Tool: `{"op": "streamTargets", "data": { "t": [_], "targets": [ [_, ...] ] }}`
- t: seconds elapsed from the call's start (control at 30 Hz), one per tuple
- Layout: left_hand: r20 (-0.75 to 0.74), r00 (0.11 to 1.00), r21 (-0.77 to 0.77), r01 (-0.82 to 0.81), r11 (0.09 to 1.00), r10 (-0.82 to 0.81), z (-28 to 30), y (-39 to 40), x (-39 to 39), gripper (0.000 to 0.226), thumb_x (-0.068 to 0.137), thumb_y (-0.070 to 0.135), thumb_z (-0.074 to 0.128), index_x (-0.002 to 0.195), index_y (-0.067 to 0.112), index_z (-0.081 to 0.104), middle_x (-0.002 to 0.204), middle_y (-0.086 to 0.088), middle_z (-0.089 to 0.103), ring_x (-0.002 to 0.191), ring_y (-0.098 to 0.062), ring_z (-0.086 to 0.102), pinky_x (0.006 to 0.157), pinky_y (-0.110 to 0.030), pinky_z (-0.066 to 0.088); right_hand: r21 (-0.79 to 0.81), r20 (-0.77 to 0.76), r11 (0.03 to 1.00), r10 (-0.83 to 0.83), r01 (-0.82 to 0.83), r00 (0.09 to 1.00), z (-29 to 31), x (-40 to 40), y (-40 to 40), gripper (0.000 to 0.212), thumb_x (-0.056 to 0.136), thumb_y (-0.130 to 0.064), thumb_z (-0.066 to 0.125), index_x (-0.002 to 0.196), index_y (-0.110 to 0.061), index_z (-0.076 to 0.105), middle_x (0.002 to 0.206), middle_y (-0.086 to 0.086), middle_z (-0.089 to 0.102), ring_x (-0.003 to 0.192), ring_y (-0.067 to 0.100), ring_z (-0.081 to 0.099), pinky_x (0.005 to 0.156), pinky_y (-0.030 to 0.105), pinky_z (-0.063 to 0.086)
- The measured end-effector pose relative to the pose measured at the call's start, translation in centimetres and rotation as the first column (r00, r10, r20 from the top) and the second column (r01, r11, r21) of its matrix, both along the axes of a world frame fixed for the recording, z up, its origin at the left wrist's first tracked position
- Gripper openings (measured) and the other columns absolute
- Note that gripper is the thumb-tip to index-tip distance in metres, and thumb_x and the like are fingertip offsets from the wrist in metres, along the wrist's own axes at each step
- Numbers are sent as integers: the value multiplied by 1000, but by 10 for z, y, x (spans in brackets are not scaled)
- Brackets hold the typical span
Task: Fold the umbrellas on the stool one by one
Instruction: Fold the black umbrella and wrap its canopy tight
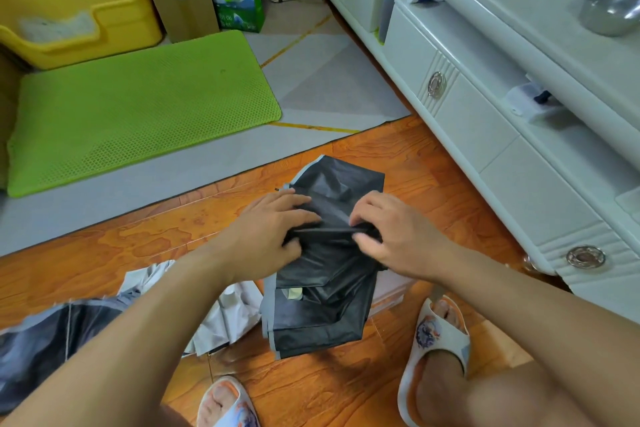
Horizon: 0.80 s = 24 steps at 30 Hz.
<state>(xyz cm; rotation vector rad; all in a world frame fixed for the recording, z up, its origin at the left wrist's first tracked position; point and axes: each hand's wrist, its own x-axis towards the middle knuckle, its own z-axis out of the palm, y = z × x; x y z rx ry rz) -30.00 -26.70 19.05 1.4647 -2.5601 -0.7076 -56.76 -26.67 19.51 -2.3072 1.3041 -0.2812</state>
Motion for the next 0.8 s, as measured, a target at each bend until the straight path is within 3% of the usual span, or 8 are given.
{"op": "streamTargets", "data": {
  "t": [0.03, 0.17, 0.27, 0.33, 0.4, 0.53, 0.67, 0.8],
  "targets": [
    [-61, 997, -30, -44, 999, 42, 2, -2, 1, 47, 88, 38, 49, 130, 29, 67, 147, 3, 53, 142, -20, 42, 118, -45, 34, -26, 45, 998, -56, 57, 997, -1, -1, -1, 7, 94, -25, 64, 101, -25, 66, 103, -12, 56, 96, 10, 52, 85, 32, 48],
    [-246, 941, 34, -231, 972, 232, 7, -6, 5, 29, 93, 34, 71, 121, 25, 70, 125, 9, 66, 118, -13, 59, 102, -37, 47, 38, 196, 962, -271, 269, 942, 5, -2, -8, 14, 95, -20, 64, 89, -30, 72, 90, -13, 65, 86, 5, 58, 76, 29, 47],
    [-497, 760, 209, -365, 907, 419, 17, -8, 0, 9, 96, 20, 68, 98, 26, 75, 98, 11, 74, 91, -6, 66, 81, -29, 52, 83, 272, 935, -355, 346, 895, 16, 0, -12, 11, 95, -19, 65, 96, -27, 73, 91, -10, 68, 86, 9, 62, 76, 31, 50],
    [-577, 639, 310, -405, 860, 509, 24, -11, -7, 20, 97, 16, 68, 82, 29, 73, 80, 16, 72, 71, 1, 62, 66, -21, 48, 87, 312, 895, -441, 437, 841, 21, 0, -13, 15, 91, -18, 69, 106, -23, 68, 98, -7, 65, 90, 11, 62, 78, 27, 51],
    [-591, 585, 359, -426, 831, 555, 27, -13, -15, 29, 97, 14, 67, 71, 26, 66, 63, 18, 62, 54, 3, 50, 56, -18, 39, 197, 301, 809, -587, 554, 751, 22, -3, -12, 25, 87, -13, 71, 105, -22, 57, 98, -5, 60, 88, 12, 60, 72, 24, 47],
    [-605, 532, 397, -443, 804, 592, 26, -17, -26, 27, 97, 17, 66, 71, 24, 66, 63, 15, 57, 59, -4, 47, 59, -20, 38, 352, 189, 747, -647, 564, 739, 17, -8, -6, 27, 85, -10, 72, 104, -23, 58, 96, -6, 66, 90, 12, 63, 75, 29, 50],
    [-632, 491, 424, -428, 798, 599, 28, -20, -29, 20, 97, 18, 67, 77, 20, 70, 71, 8, 62, 68, -7, 52, 65, -24, 42, 393, 268, 766, -625, 508, 733, 13, -8, -7, 40, 87, -13, 75, 122, -26, 58, 103, -10, 70, 100, 10, 67, 79, 28, 57],
    [-636, 485, 436, -416, 798, 600, 29, -20, -26, 17, 96, 17, 67, 80, 13, 69, 72, 1, 56, 67, -11, 46, 65, -30, 37, 343, 284, 781, -616, 522, 735, 13, -8, -11, 62, 89, -18, 74, 144, -30, 48, 112, -13, 67, 104, 7, 64, 86, 25, 51]
  ]
}}
